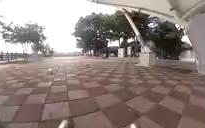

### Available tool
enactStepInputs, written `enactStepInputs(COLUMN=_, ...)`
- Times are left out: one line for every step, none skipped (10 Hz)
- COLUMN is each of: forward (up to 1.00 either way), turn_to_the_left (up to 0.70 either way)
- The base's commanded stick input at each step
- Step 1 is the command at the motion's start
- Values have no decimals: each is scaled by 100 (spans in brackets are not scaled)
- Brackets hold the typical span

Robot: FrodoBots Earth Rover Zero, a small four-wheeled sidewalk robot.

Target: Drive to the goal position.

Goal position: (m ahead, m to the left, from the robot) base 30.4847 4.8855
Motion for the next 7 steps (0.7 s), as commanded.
enactStepInputs(forward=100, turn_to_the_left=3)
enactStepInputs(forward=100, turn_to_the_left=6)
enactStepInputs(forward=100, turn_to_the_left=10)
enactStepInputs(forward=100, turn_to_the_left=36)
enactStepInputs(forward=100, turn_to_the_left=40)
enactStepInputs(forward=100, turn_to_the_left=40)
enactStepInputs(forward=100, turn_to_the_left=40)
